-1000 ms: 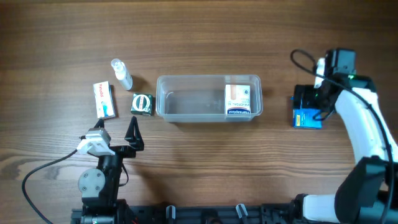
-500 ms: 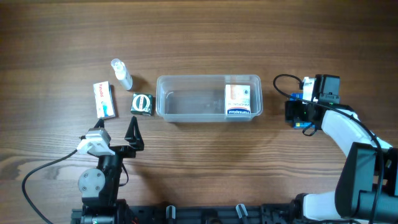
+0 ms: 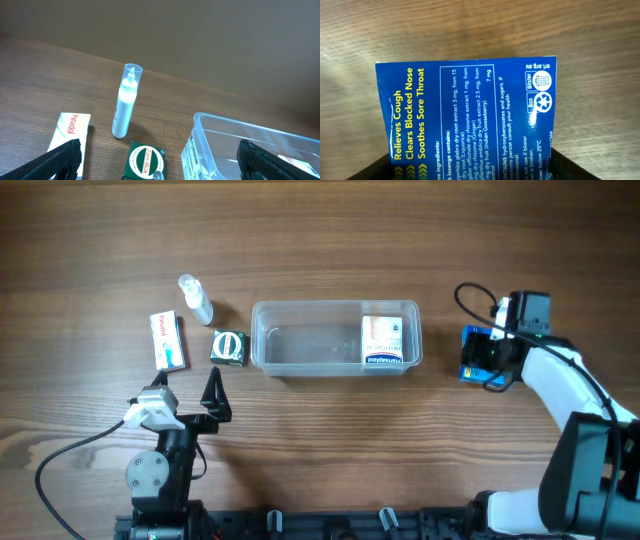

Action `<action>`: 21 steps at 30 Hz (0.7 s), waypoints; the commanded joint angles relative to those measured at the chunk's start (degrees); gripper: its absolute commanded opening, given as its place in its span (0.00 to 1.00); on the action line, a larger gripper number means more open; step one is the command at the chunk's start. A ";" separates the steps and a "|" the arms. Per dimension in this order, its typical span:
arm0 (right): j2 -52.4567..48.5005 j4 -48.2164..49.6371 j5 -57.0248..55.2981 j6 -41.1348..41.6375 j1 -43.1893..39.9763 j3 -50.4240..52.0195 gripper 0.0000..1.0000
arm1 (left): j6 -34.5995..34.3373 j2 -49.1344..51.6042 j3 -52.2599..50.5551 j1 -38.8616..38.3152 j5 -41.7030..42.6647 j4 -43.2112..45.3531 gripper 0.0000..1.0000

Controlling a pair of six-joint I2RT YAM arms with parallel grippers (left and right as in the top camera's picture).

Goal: Pack container
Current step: 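Move right gripper to blue lozenge box and grasp it, then place blue box in container beside Hansaplast box, open right gripper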

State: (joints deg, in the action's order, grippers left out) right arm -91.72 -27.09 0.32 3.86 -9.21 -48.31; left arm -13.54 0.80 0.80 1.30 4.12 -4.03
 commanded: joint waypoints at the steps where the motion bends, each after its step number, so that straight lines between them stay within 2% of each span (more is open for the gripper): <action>1: 5.25 -3.98 1.07 2.34 1.40 -6.78 0.55 | 1.33 -0.37 -0.46 0.37 -0.76 -0.04 1.00; 4: 8.98 -11.67 1.07 2.40 6.12 -14.73 0.56 | 1.33 -0.37 -0.46 0.37 -0.76 -0.04 1.00; 7: 11.08 -15.61 1.07 7.67 14.01 -21.31 0.56 | 1.33 -0.37 -0.46 0.37 -0.76 -0.04 1.00; 13: 11.15 -11.85 -0.61 21.66 32.37 -22.99 0.56 | 1.33 -0.37 -0.46 0.37 -0.76 -0.04 1.00; 18: 7.15 -10.12 -3.50 29.64 41.92 -22.93 0.56 | 1.33 -0.37 -0.46 0.37 -0.76 -0.04 1.00; 21: 2.86 -8.17 -3.50 29.83 44.89 -22.93 0.55 | 1.33 -0.37 -0.46 0.37 -0.76 -0.04 1.00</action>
State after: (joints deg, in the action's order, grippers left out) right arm -85.25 -36.42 -1.89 31.11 33.67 -70.13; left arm -13.54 0.80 0.80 1.30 4.12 -4.03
